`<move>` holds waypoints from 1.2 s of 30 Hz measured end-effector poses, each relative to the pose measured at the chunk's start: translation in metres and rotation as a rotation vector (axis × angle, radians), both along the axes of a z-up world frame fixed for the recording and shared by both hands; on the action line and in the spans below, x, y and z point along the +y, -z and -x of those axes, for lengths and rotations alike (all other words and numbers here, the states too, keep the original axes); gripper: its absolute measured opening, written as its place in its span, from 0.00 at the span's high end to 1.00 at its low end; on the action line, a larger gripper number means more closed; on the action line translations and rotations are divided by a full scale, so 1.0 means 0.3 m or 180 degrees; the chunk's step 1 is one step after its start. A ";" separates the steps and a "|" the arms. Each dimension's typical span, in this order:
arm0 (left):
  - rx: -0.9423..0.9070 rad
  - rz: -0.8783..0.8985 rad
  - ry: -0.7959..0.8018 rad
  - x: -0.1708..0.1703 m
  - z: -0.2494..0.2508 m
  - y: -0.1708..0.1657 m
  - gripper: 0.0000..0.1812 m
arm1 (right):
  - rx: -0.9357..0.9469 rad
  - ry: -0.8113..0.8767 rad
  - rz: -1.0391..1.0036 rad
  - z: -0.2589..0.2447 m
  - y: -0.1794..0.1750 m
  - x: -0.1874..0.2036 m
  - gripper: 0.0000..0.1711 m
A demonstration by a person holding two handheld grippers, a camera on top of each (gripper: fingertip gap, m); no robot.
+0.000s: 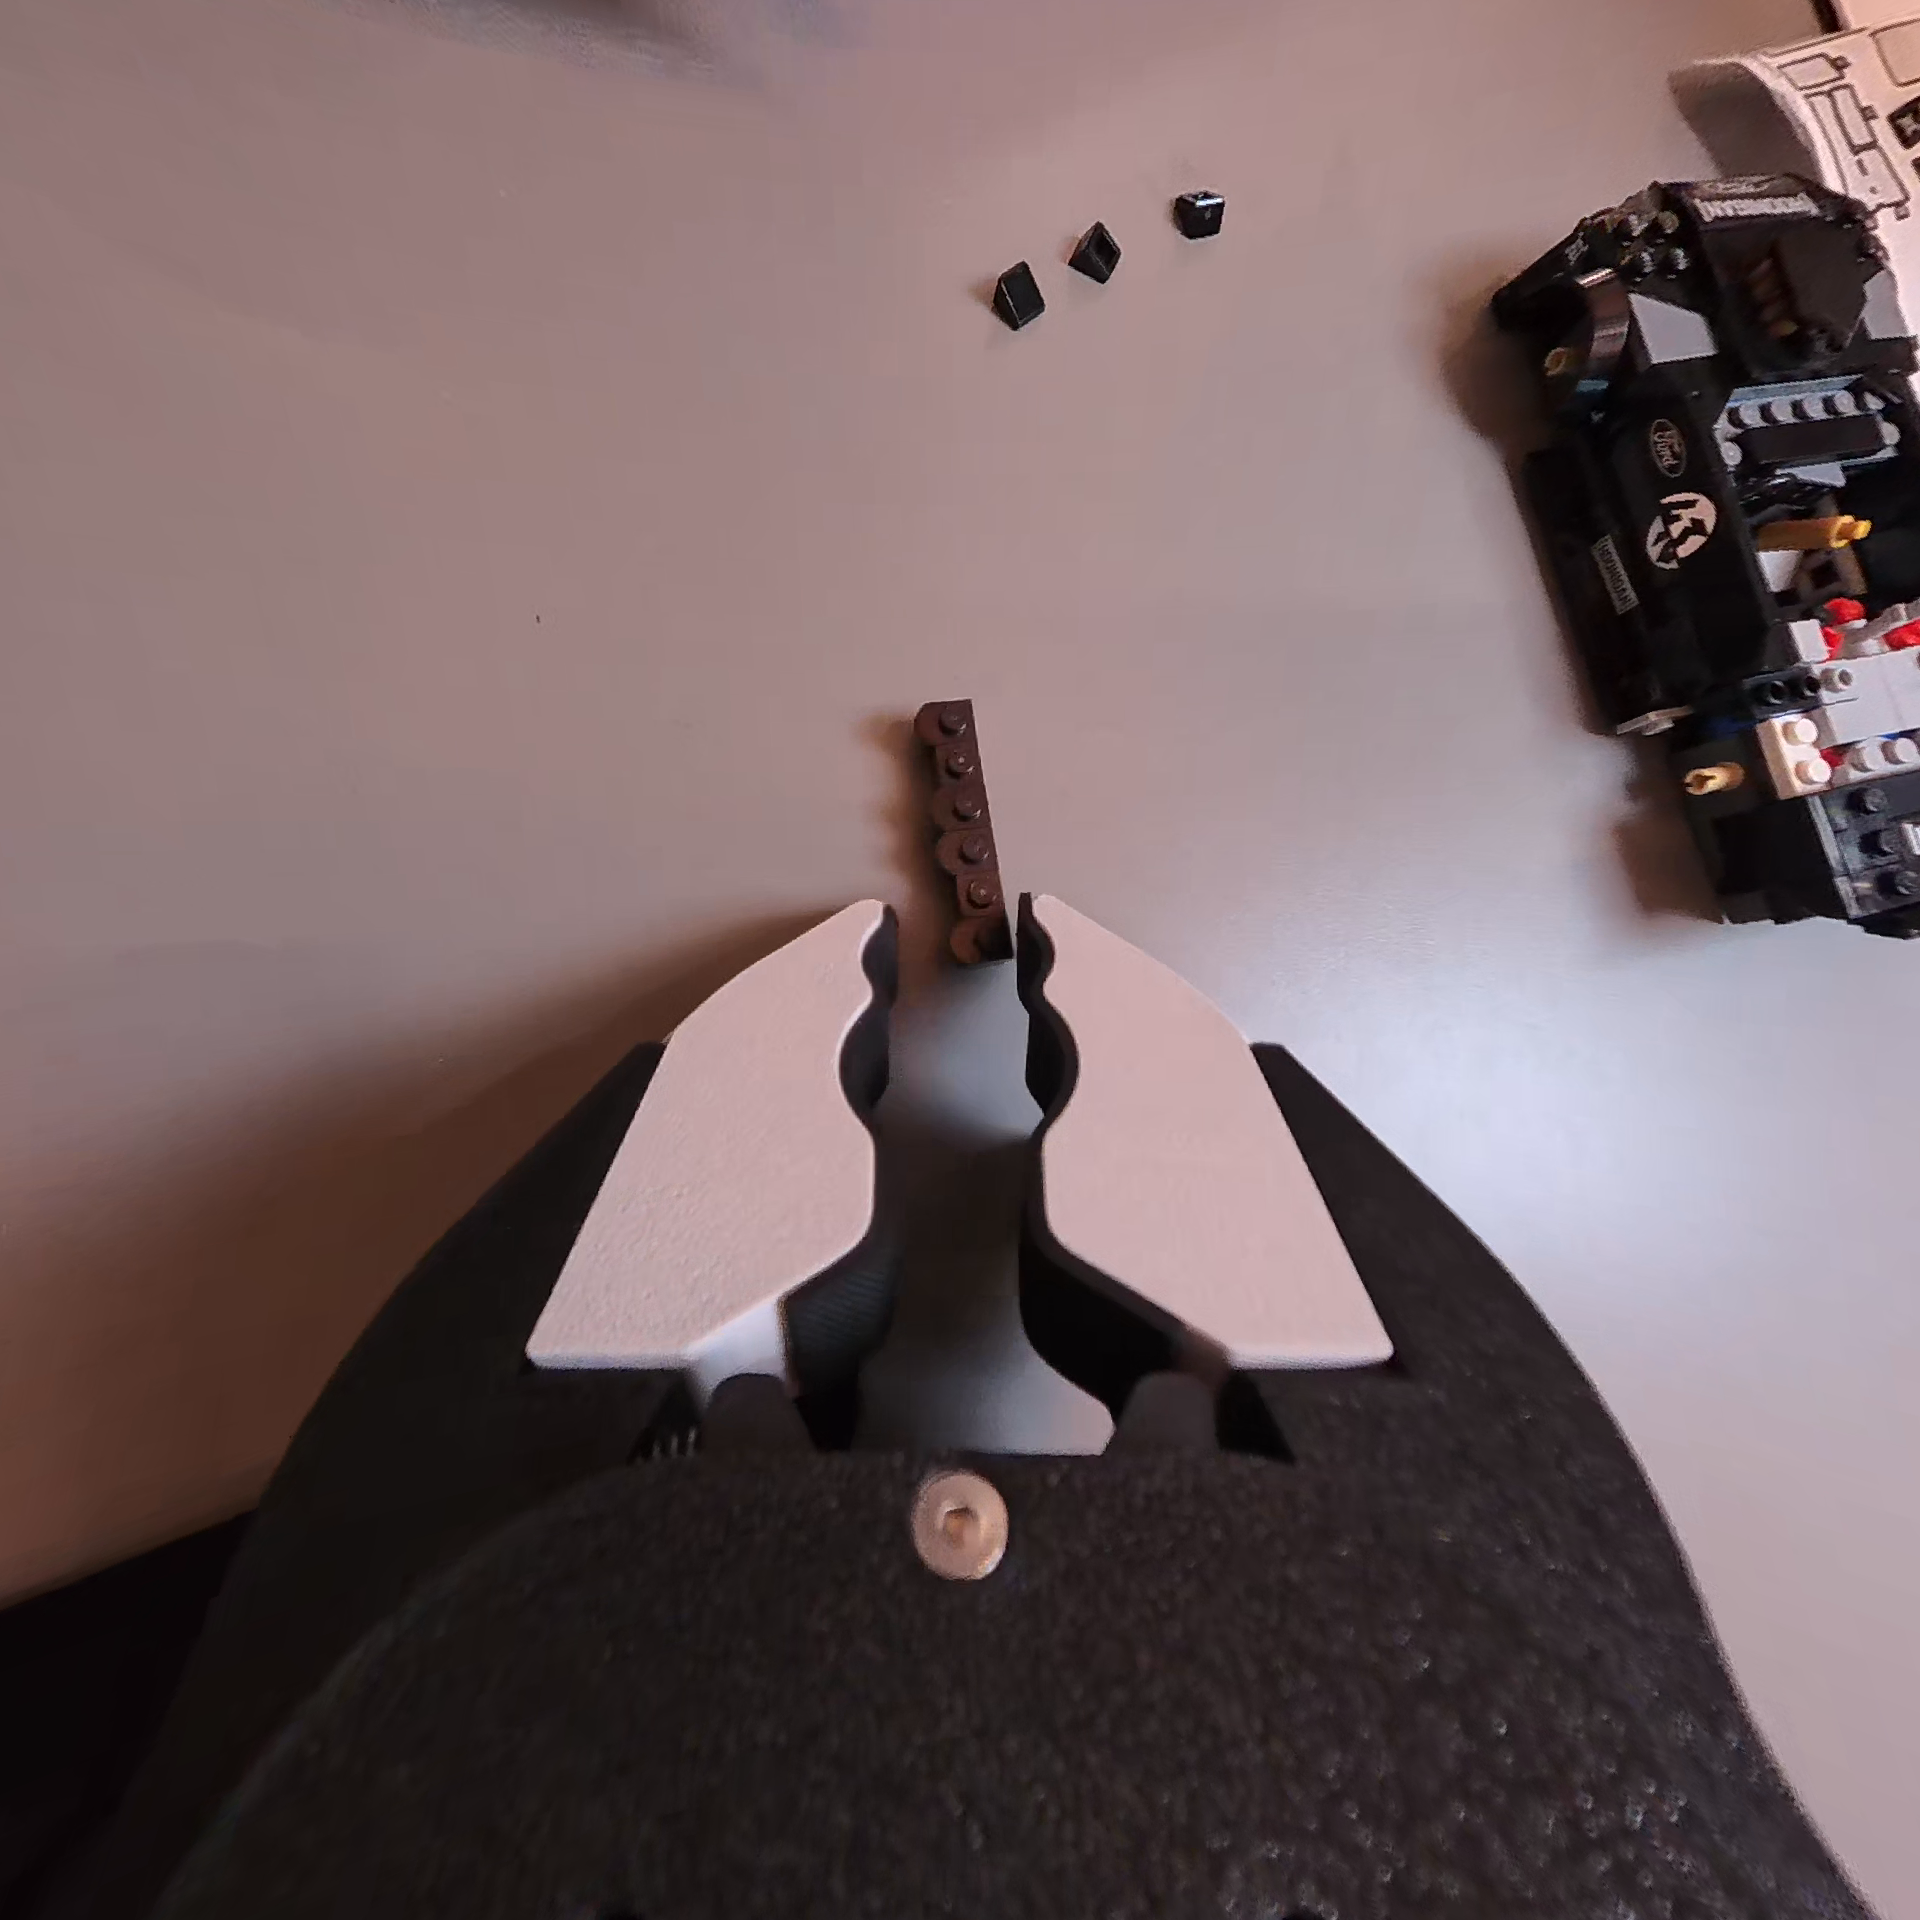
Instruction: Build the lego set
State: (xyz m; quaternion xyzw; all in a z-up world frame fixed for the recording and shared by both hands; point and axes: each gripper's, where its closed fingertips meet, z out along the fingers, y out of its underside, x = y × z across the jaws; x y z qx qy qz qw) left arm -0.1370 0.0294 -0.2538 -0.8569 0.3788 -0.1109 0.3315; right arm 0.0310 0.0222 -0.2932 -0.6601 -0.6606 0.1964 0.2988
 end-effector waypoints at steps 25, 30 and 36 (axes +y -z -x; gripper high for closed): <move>0.0072 0.0640 0.0551 -0.029 -0.173 0.147 0.89 | 0.0072 0.0036 0.0051 -0.012 0.002 0.006 0.87; -0.0046 0.0735 0.0542 -0.071 -0.180 0.144 0.89 | 0.0072 0.0035 0.0046 -0.012 0.002 0.005 0.87; -0.0309 0.0776 0.0875 -0.130 -0.236 0.132 0.89 | 0.0072 0.0033 0.0039 -0.013 0.002 0.005 0.87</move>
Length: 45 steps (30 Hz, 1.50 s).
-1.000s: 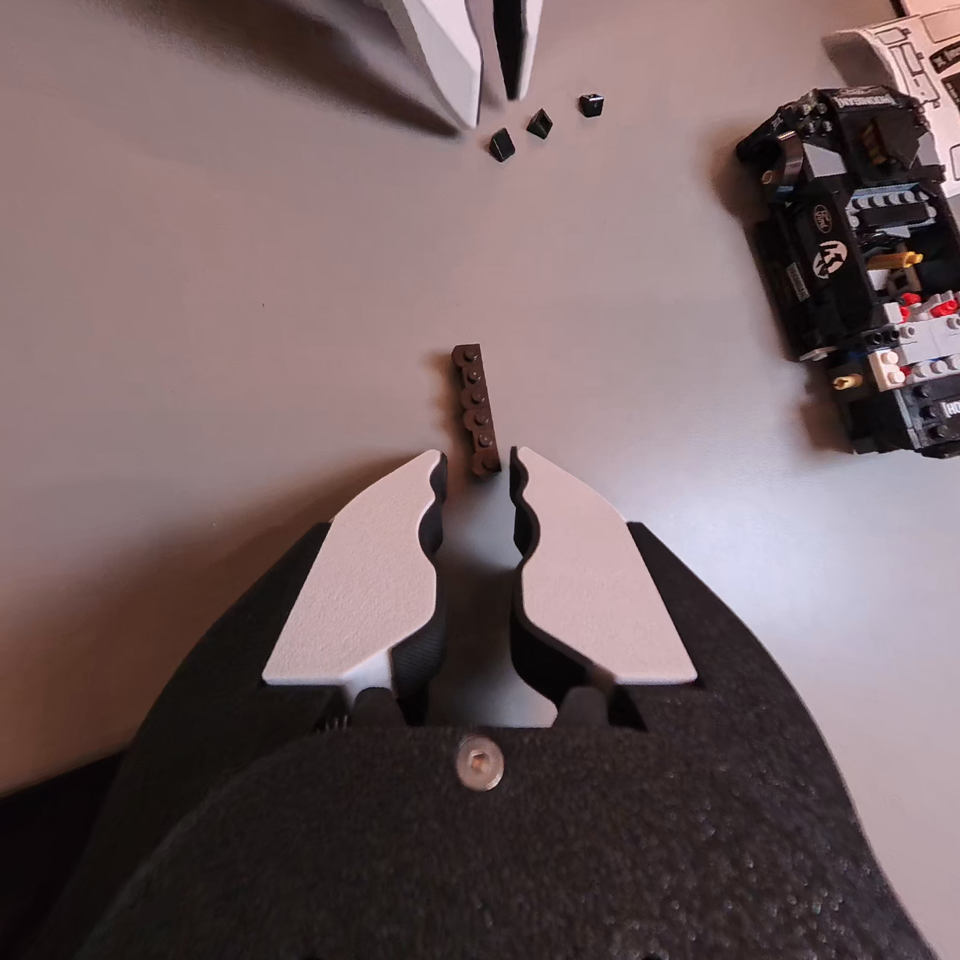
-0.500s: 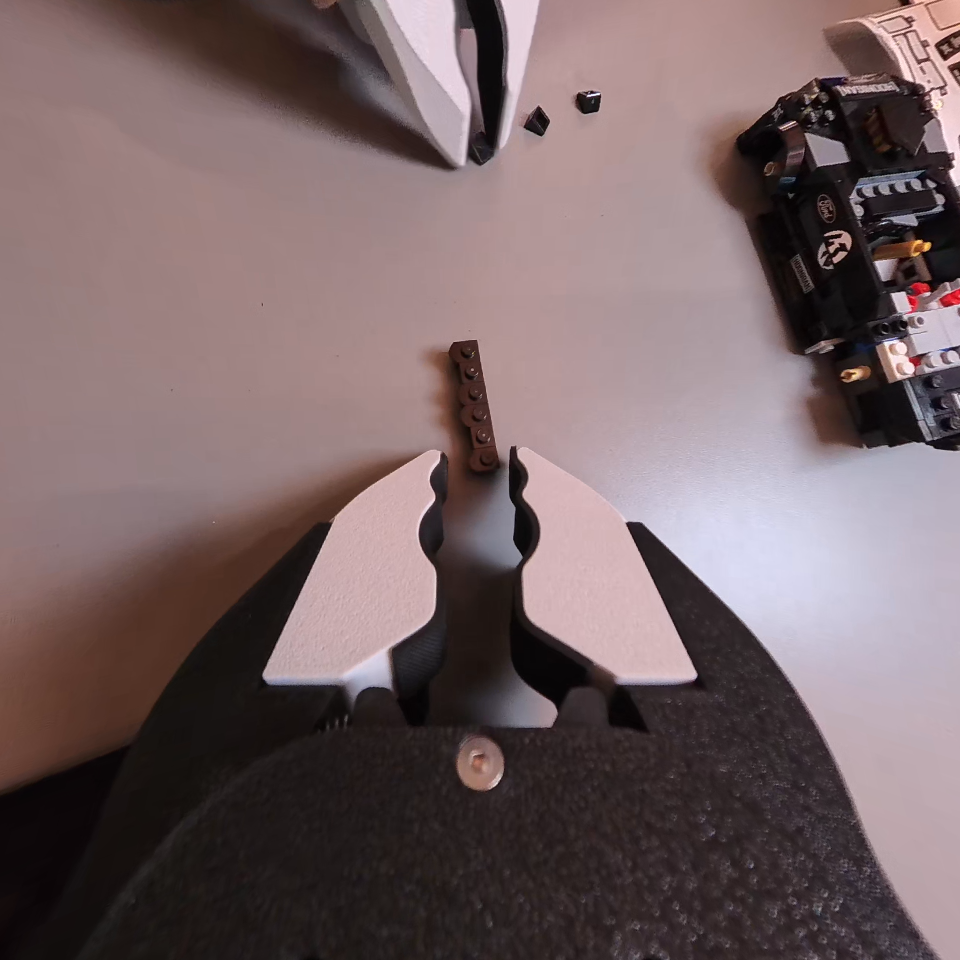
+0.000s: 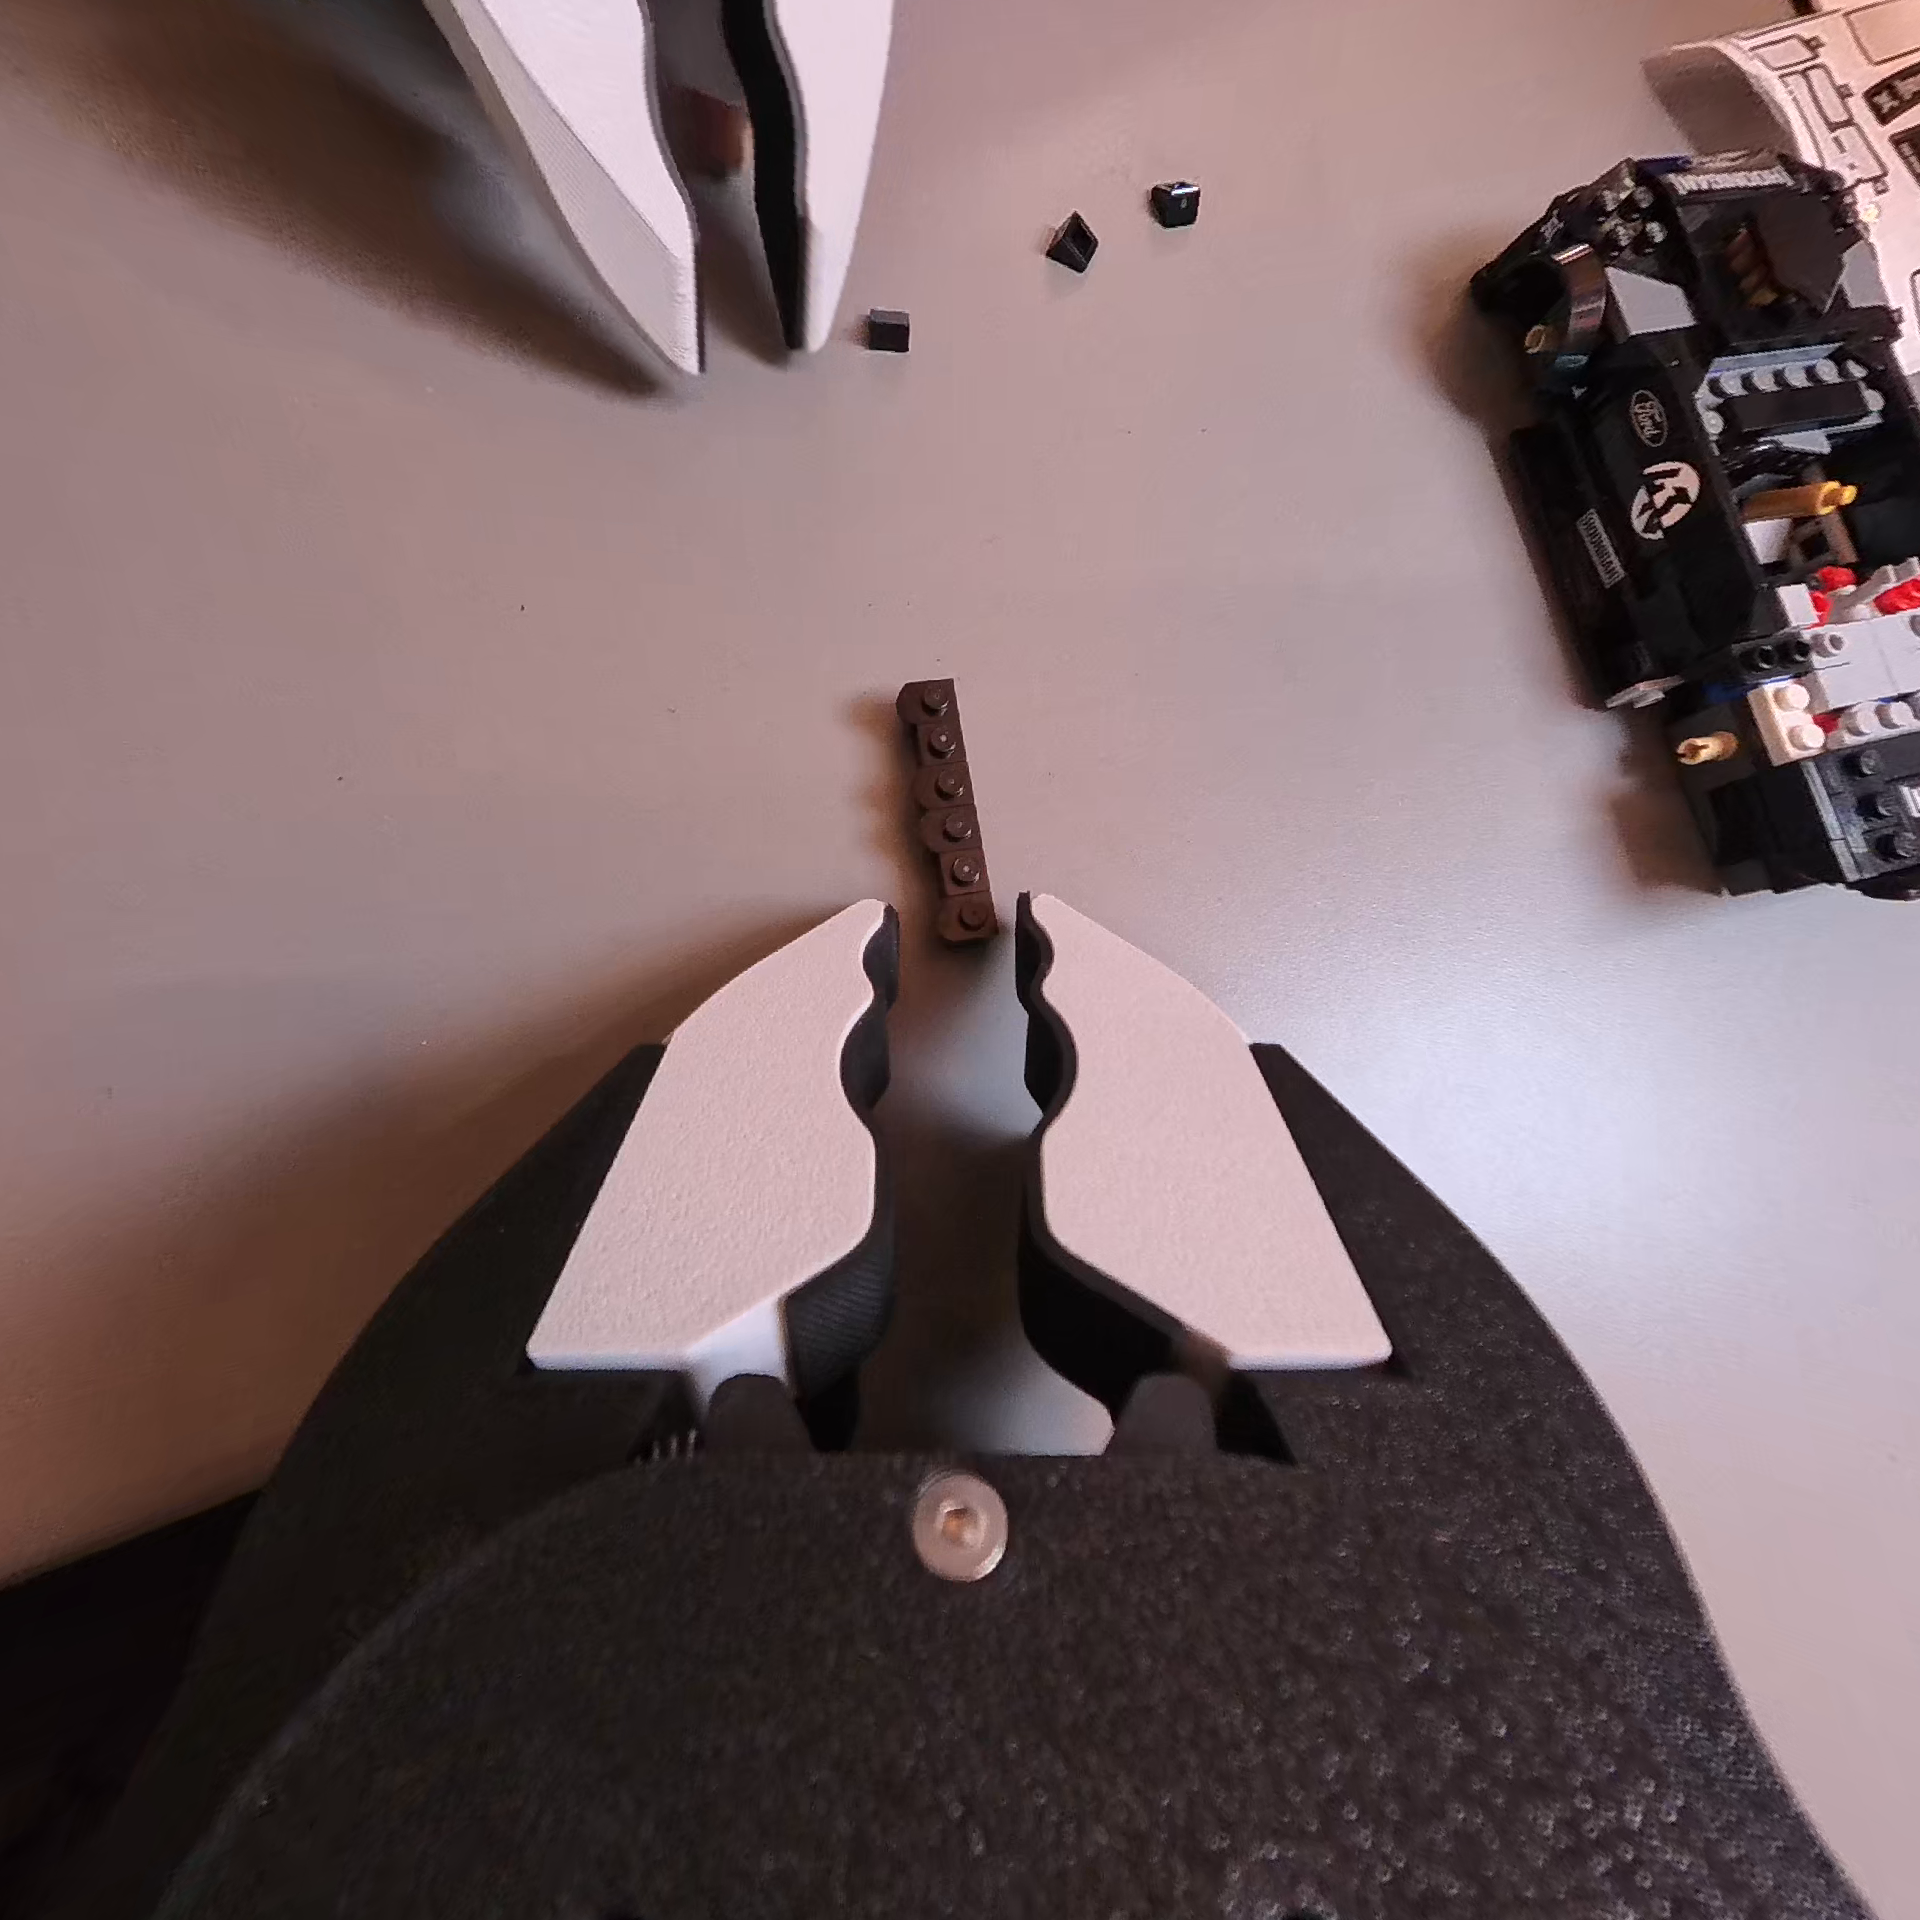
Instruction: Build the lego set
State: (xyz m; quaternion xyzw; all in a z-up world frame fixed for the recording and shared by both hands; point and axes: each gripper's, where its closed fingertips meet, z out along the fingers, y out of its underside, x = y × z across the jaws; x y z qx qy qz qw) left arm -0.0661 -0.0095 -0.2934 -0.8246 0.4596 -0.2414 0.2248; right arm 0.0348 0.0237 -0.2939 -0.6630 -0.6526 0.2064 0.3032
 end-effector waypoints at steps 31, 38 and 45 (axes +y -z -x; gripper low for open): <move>-0.0211 -0.0627 0.0761 0.092 -0.181 -0.048 0.95 | 0.0054 -0.0017 0.0049 0.001 -0.003 0.003 0.89; -0.0240 -0.0598 0.0778 0.103 -0.227 -0.030 0.95 | -0.0039 0.0055 0.0074 -0.007 0.000 0.002 0.93; -0.0180 -0.0653 0.0893 0.109 -0.238 -0.026 0.95 | -0.0119 0.0120 0.0083 -0.003 0.004 -0.007 0.94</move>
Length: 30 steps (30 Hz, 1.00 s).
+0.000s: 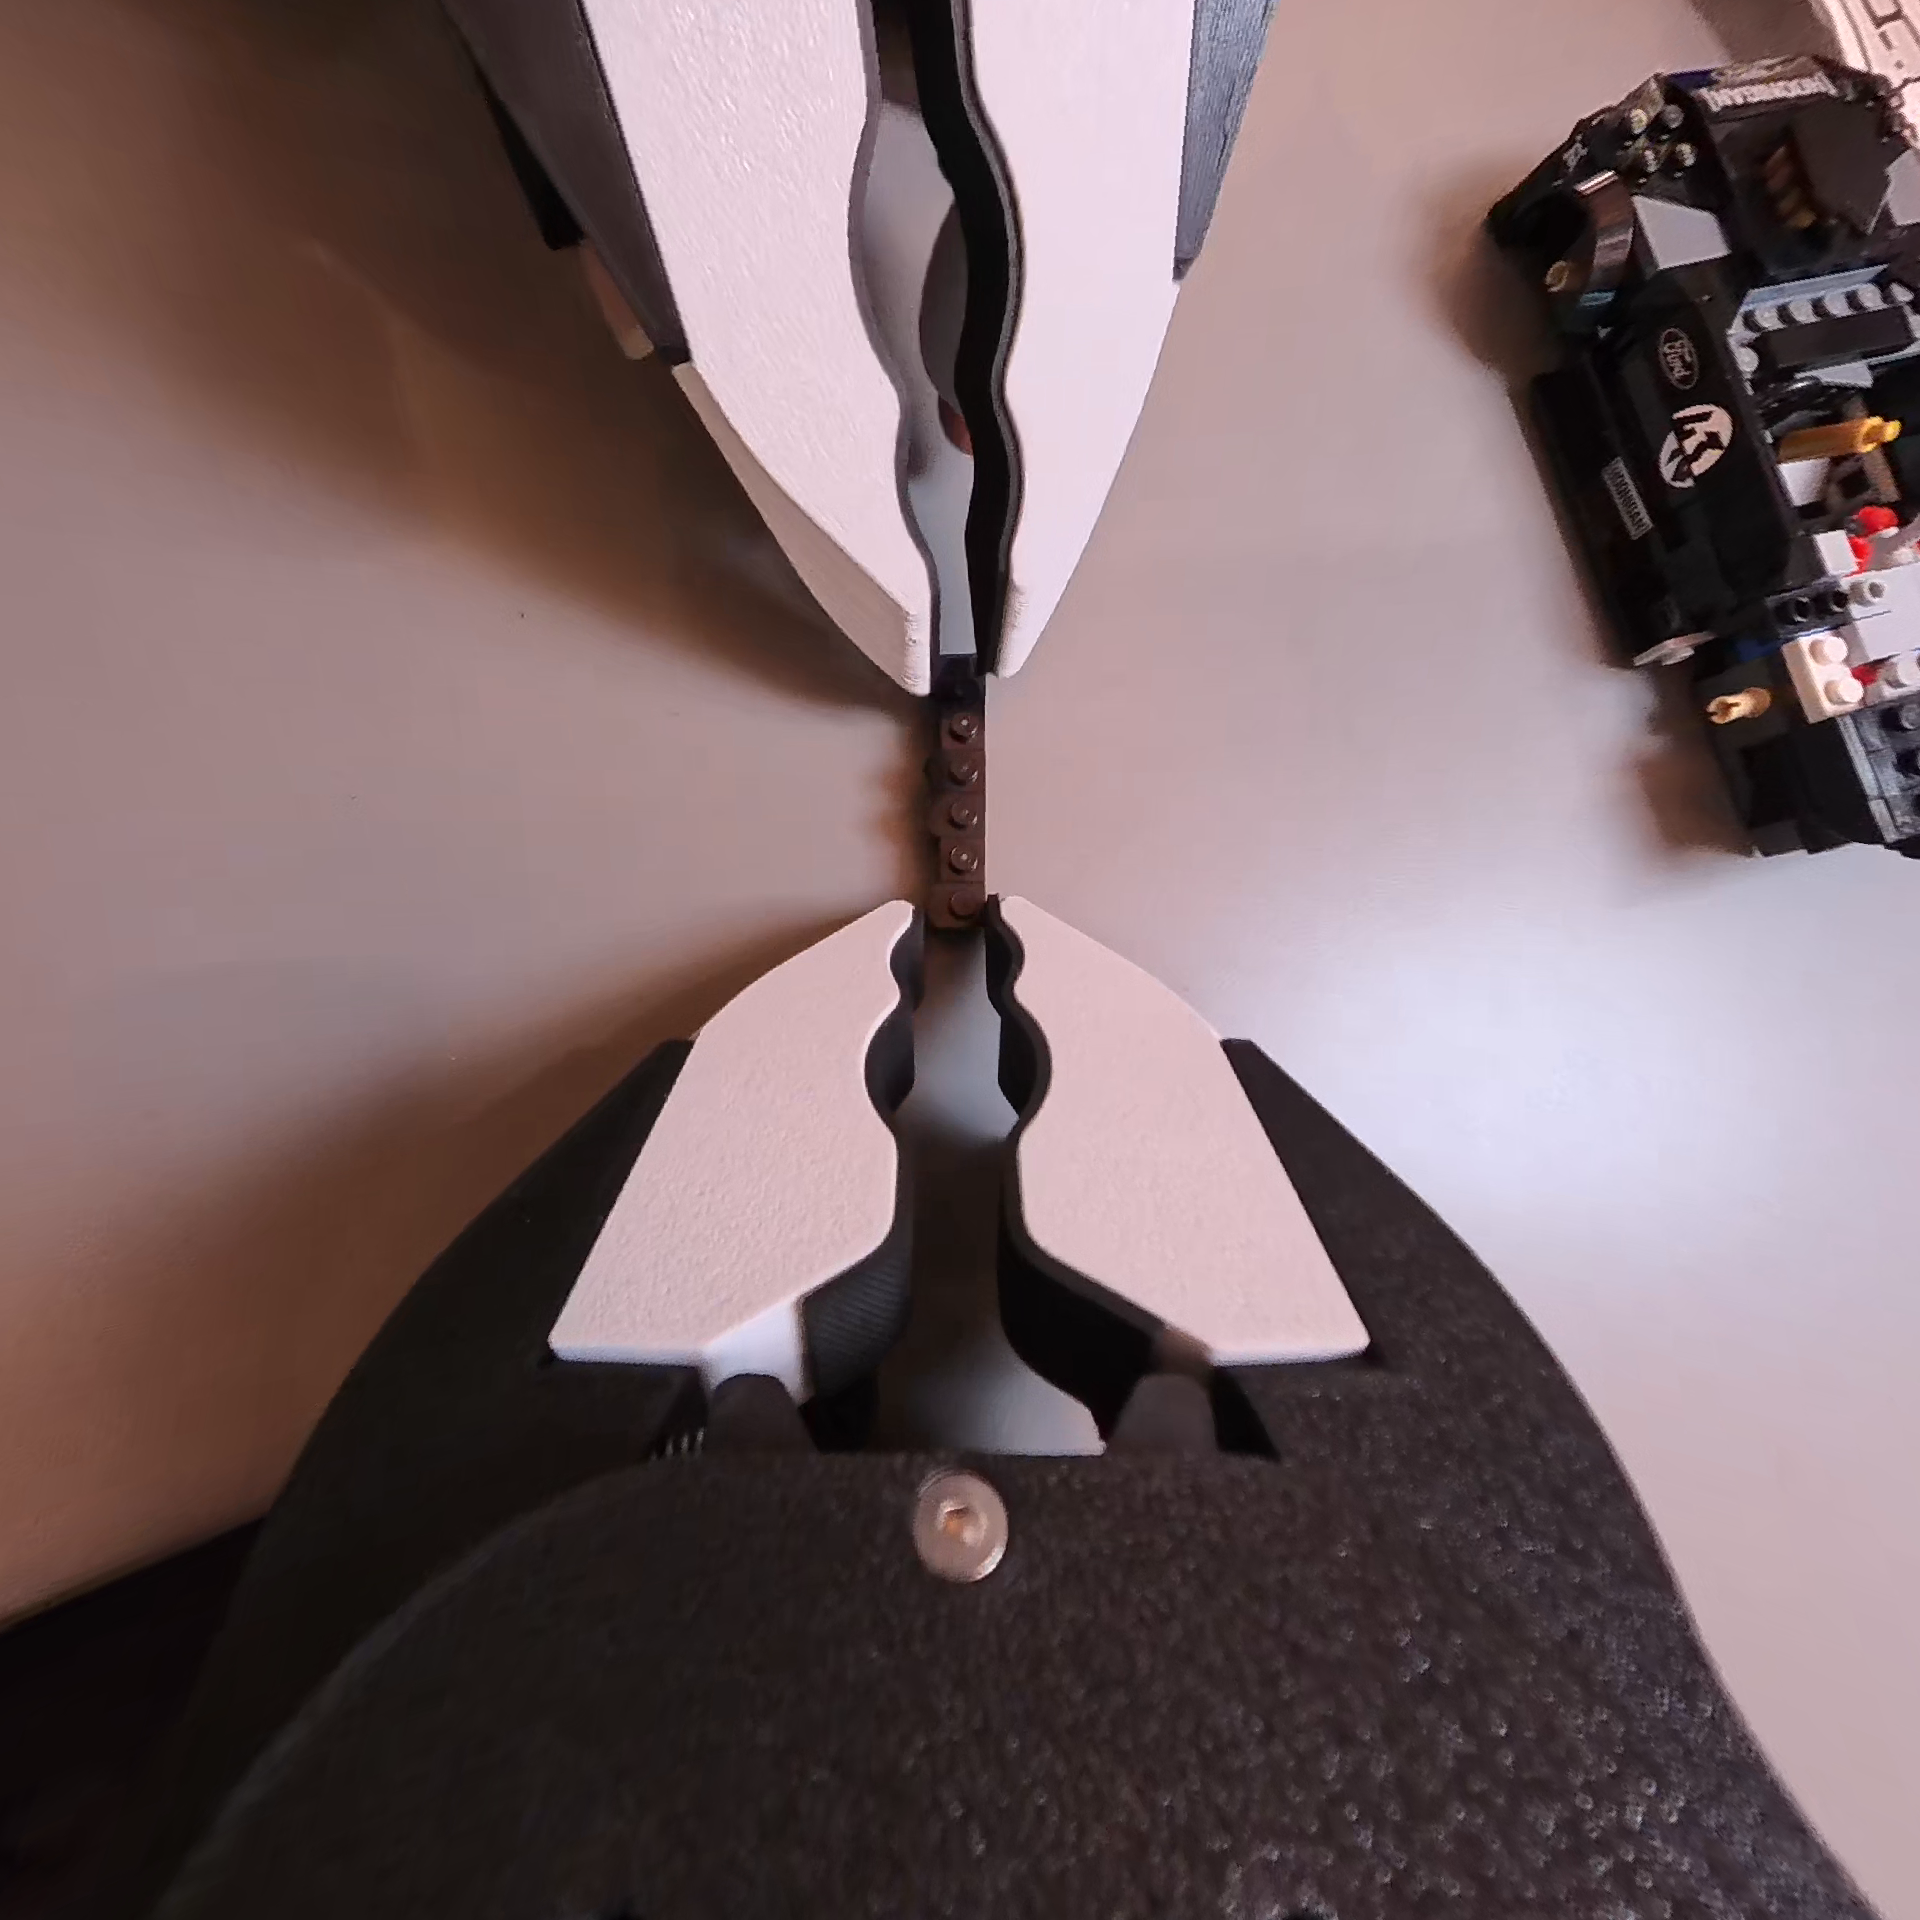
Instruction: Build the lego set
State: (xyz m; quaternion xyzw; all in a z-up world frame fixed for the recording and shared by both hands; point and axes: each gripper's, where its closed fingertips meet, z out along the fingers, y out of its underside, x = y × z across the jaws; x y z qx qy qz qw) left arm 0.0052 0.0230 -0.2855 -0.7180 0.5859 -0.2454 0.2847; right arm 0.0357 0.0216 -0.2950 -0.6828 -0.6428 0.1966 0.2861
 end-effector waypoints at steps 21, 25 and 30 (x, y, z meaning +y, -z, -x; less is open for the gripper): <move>0.0124 0.0244 0.0512 0.007 0.001 0.008 0.95 | 0.0043 -0.0063 0.0009 -0.001 -0.001 -0.002 0.94; 0.0159 0.0242 0.0630 0.006 0.003 0.011 0.95 | 0.0045 -0.0066 0.0012 -0.001 0.000 -0.002 0.94; 0.0304 0.0130 0.0797 0.006 0.007 0.014 0.94 | 0.0046 -0.0070 0.0017 0.000 0.000 -0.002 0.94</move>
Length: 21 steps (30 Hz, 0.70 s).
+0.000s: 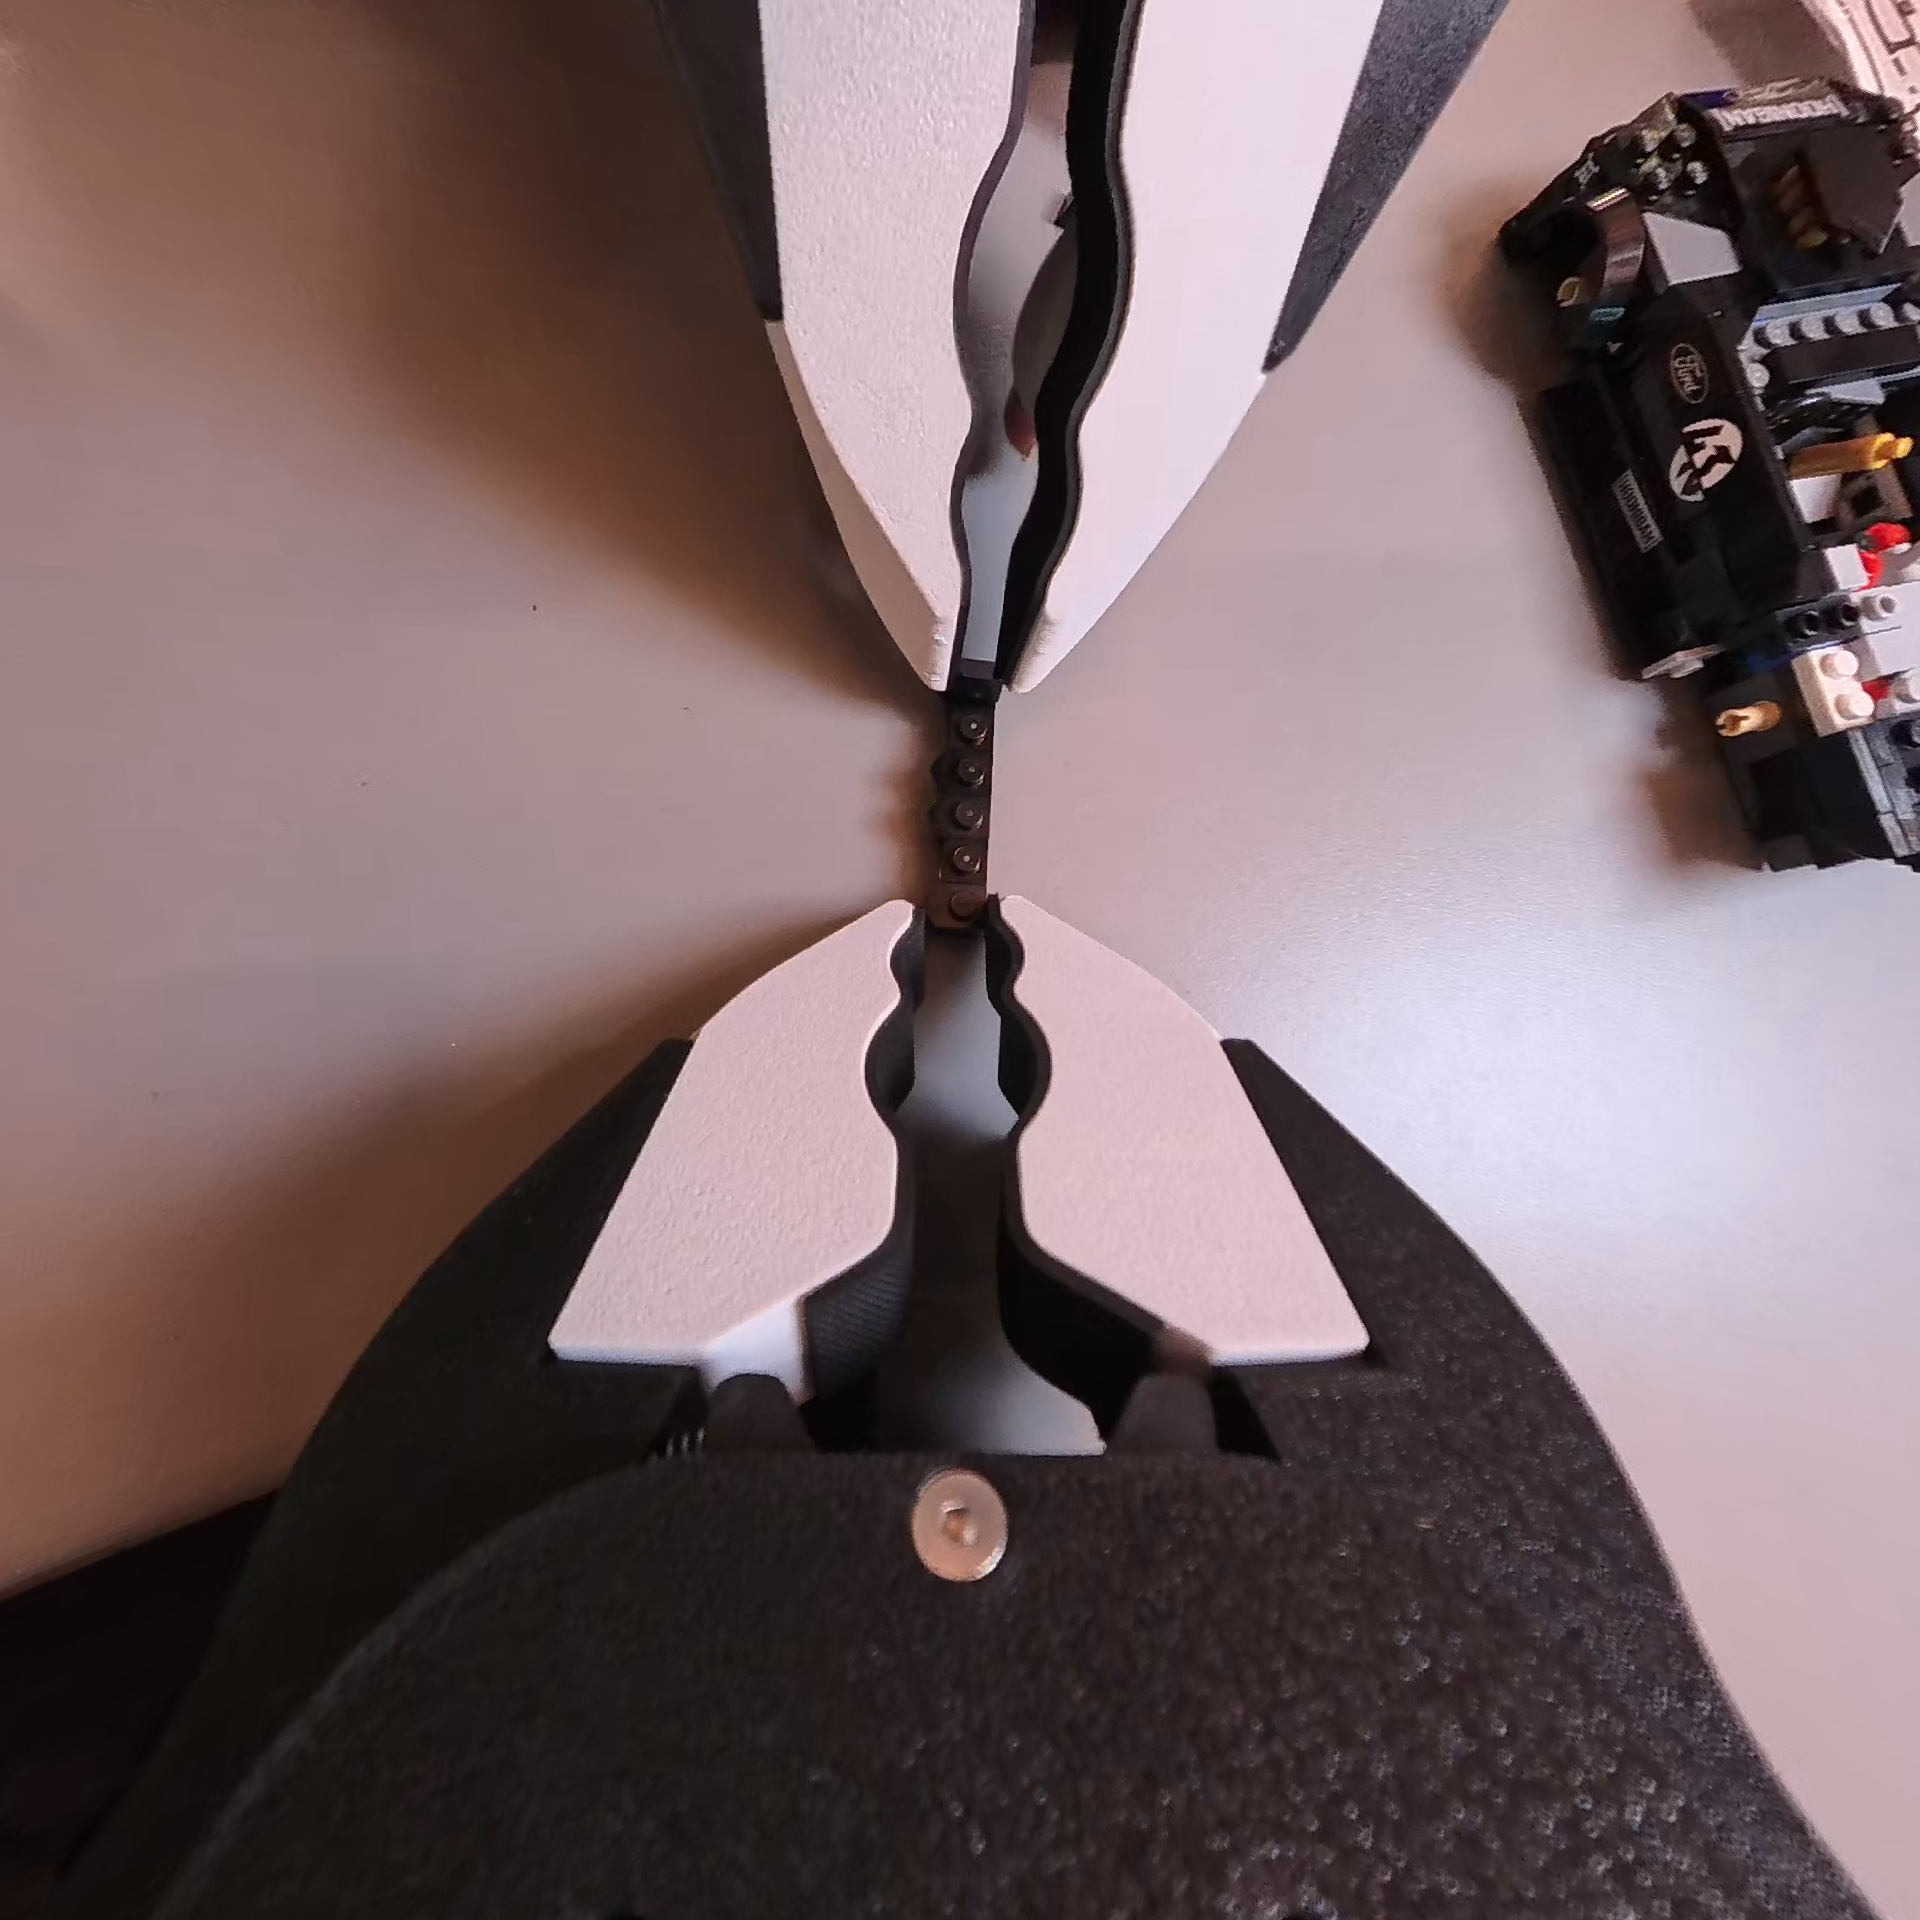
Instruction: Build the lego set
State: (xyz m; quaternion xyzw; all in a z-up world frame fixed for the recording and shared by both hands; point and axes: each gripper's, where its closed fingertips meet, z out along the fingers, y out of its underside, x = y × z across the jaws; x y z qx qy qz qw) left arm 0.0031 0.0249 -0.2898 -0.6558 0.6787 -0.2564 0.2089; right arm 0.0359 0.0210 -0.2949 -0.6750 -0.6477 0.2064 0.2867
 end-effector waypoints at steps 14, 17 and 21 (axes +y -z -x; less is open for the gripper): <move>0.0627 0.0005 0.0407 -0.018 -0.021 0.004 0.94 | 0.0011 -0.0065 -0.0018 0.001 0.000 -0.007 0.93; 0.0662 0.0106 0.0404 -0.020 -0.023 0.004 0.94 | 0.0018 -0.0058 -0.0020 0.001 0.000 -0.006 0.93; 0.0833 0.0116 0.0222 -0.021 -0.023 0.005 0.94 | 0.0032 -0.0053 -0.0014 0.001 0.000 -0.004 0.94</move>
